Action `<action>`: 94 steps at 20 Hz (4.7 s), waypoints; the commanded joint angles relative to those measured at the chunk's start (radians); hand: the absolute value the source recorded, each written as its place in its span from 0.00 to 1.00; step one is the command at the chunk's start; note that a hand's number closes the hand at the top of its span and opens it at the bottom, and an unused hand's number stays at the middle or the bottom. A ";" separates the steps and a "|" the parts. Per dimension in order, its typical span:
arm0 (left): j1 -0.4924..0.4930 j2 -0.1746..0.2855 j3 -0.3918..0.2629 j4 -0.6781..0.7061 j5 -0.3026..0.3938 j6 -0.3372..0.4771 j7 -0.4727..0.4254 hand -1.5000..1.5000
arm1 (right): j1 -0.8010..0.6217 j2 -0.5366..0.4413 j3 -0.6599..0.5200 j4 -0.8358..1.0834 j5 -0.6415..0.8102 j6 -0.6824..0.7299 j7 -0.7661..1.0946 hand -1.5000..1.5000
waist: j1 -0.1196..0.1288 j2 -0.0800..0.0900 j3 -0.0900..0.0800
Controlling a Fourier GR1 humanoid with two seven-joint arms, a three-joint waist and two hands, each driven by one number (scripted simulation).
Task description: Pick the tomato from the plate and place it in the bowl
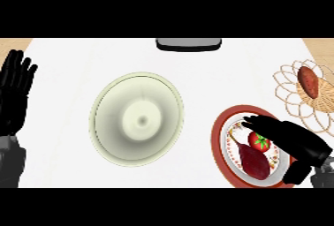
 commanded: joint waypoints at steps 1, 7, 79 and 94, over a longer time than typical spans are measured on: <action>-0.015 -0.012 0.006 0.028 -0.001 -0.010 -0.014 0.50 | 0.019 0.003 -0.021 0.105 0.048 -0.090 -0.079 0.00 | -0.001 0.001 0.000; -0.049 0.015 0.029 0.029 -0.016 -0.002 0.013 0.50 | -0.079 0.068 -0.009 0.172 0.109 -0.046 -0.001 0.00 | 0.002 0.000 0.000; -0.054 -0.009 0.039 0.114 -0.023 -0.038 -0.046 0.50 | -1.450 0.332 -0.174 1.211 -0.147 0.132 -0.428 1.00 | -0.004 -0.003 -0.001; -0.034 -0.018 0.026 0.065 -0.031 -0.034 -0.029 0.50 | -1.073 0.506 0.148 0.936 -0.213 -0.124 -0.050 1.00 | 0.008 -0.004 -0.001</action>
